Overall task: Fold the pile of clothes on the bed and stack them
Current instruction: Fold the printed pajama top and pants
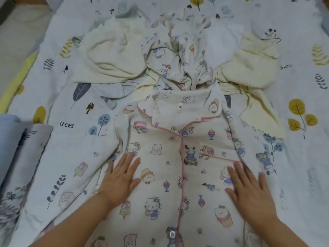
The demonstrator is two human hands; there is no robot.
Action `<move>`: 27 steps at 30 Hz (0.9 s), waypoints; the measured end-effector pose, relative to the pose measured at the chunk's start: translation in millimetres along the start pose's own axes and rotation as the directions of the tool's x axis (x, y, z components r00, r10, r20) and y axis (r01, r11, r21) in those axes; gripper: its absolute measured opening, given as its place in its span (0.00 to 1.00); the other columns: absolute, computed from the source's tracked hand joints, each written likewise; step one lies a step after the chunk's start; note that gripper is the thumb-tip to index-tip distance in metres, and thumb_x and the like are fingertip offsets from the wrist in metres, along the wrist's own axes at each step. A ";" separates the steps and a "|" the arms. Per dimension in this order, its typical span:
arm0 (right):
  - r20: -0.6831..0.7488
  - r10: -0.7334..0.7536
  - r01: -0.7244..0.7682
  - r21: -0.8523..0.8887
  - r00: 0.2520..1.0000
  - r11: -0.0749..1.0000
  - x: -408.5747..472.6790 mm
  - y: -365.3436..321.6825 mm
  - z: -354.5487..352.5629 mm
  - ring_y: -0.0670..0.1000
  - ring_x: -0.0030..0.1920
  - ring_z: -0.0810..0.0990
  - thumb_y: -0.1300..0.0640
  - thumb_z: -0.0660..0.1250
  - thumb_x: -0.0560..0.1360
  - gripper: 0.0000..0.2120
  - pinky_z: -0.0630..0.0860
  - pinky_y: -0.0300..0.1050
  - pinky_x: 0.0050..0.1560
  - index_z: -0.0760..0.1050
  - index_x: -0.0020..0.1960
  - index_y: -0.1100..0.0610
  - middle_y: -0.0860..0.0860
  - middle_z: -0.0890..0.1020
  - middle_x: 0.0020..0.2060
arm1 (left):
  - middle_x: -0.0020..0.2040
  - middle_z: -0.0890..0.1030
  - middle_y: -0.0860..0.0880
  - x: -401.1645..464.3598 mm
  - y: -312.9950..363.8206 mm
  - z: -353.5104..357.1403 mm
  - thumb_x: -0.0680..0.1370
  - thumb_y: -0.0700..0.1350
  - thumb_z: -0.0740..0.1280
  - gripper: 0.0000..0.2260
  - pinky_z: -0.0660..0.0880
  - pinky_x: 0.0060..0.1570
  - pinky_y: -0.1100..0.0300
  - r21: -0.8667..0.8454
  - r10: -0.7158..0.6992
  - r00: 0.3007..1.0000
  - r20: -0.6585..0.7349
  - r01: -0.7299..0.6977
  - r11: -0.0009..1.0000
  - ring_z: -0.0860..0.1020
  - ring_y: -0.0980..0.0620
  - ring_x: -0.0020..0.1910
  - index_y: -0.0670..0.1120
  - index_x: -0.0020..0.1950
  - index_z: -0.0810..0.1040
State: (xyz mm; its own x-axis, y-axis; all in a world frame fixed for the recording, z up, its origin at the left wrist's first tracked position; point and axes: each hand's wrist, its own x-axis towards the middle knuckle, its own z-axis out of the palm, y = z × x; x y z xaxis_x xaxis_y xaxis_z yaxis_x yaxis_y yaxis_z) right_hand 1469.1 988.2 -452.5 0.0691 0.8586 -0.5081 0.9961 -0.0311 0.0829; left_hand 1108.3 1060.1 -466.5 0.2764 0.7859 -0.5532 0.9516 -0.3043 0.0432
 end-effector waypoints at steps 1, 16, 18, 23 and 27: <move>-0.053 0.027 -0.024 0.054 0.998 0.998 -7.6 -1.1 -4.2 0.56 0.75 0.54 0.38 0.27 0.73 0.40 0.49 0.63 0.71 0.56 0.76 0.55 0.56 0.54 0.75 | 0.77 0.50 0.42 -6.3 3.6 -6.8 0.69 0.69 0.25 0.45 0.50 0.73 0.43 -0.069 -0.017 0.997 -0.071 0.012 0.998 0.49 0.41 0.76 0.46 0.77 0.51; -0.074 0.425 -0.416 0.116 0.902 0.902 -94.9 13.8 11.3 0.58 0.55 0.70 0.58 0.60 0.77 0.24 0.70 0.49 0.49 0.61 0.72 0.53 0.58 0.68 0.59 | 0.57 0.72 0.25 -115.0 16.6 29.4 0.68 0.40 0.62 0.19 0.73 0.45 0.33 -0.231 -0.382 0.904 -0.193 0.336 0.913 0.74 0.24 0.51 0.32 0.56 0.75; -0.132 0.488 -0.455 0.217 0.863 0.864 -98.0 11.3 9.7 0.64 0.55 0.70 0.62 0.69 0.71 0.28 0.69 0.56 0.51 0.67 0.69 0.59 0.64 0.70 0.58 | 0.59 0.71 0.26 -118.9 18.2 31.7 0.72 0.38 0.64 0.17 0.72 0.48 0.35 -0.298 -0.453 0.871 -0.190 0.388 0.872 0.72 0.26 0.52 0.34 0.60 0.74; -0.217 0.302 -0.242 0.265 0.928 0.934 -135.6 -56.8 38.8 0.64 0.32 0.77 0.61 0.60 0.69 0.13 0.73 0.53 0.28 0.77 0.47 0.67 0.66 0.76 0.37 | 0.59 0.67 0.37 -130.6 16.7 29.9 0.73 0.38 0.64 0.23 0.71 0.38 0.52 -0.476 -0.504 0.856 -0.118 0.397 0.785 0.75 0.38 0.44 0.44 0.68 0.66; 0.160 0.469 -0.496 0.240 0.868 0.835 -138.0 -64.3 65.3 0.57 0.53 0.74 0.47 0.53 0.76 0.21 0.73 0.50 0.52 0.59 0.66 0.53 0.57 0.72 0.54 | 0.59 0.70 0.43 -140.7 11.3 31.9 0.74 0.36 0.59 0.25 0.67 0.41 0.56 -0.509 -0.514 0.855 -0.060 0.417 0.753 0.74 0.44 0.46 0.49 0.71 0.61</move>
State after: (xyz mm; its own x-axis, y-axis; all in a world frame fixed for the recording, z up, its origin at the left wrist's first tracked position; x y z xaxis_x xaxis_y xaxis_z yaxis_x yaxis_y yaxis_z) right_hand 1399.1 838.3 -443.7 0.5364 0.6491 -0.5394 0.8105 -0.5743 0.1150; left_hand 1075.9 928.9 -414.8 -0.2449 0.8613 -0.4452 0.9003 0.3724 0.2254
